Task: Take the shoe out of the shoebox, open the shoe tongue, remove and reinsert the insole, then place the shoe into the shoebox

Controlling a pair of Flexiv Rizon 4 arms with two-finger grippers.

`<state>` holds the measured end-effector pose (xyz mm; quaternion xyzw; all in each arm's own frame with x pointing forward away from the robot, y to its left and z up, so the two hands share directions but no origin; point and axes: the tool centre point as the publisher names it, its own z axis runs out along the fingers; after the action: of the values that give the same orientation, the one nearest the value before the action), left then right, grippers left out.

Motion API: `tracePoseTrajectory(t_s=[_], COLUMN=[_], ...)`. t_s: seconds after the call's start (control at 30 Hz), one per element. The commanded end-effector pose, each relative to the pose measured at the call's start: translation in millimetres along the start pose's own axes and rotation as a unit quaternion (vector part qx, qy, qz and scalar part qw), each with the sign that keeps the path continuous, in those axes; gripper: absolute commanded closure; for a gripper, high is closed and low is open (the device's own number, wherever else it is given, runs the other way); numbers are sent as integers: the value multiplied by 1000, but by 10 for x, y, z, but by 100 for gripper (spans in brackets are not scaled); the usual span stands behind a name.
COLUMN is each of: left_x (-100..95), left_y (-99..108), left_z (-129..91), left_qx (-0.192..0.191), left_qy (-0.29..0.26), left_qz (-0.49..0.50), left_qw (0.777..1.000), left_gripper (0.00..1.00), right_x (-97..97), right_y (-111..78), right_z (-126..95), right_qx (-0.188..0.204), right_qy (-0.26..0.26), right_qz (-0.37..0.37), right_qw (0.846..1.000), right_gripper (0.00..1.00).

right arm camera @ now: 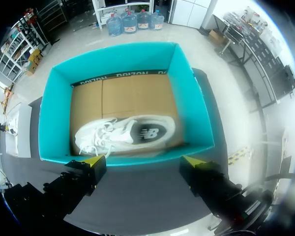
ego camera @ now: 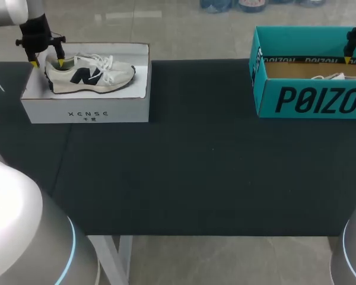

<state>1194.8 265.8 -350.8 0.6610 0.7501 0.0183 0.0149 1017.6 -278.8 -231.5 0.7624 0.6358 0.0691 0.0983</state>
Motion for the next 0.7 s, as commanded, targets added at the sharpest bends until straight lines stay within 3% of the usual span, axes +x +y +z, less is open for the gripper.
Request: tracePoseTrajectory(t_s=[0.03,0.1,0.27,0.47,0.57,0.67,0.7], left_x=[0,2,8,55,100,147,156], left_y=[4,6,6,1,-8,-13,-16], left_z=[17,18,25,14,-24,-77,-98], left_qx=[-1,-2,-3,-5,-8,-12,-15], left_qy=[-1,-1,1,4,6,8,8], left_qz=[-3,-3,-3,-4,-6,-9,-10], left_qw=[1000,1000,1000,1000,1000,1000,1000], left_gripper=[59,66,64,70,84,90,96], right_x=[0,0,0,0,0,0,0], right_y=[-6,-6,-6,-6,-6,-6,-6], right_z=[0,0,0,0,0,0,0], right_qx=[-1,-1,-1,-1,-1,-1,-1], right_qy=[0,0,0,0,0,0,0], right_qz=[1,1,1,1,1,1,1], right_qw=[1000,1000,1000,1000,1000,1000,1000], right_gripper=[0,0,0,0,0,0,0])
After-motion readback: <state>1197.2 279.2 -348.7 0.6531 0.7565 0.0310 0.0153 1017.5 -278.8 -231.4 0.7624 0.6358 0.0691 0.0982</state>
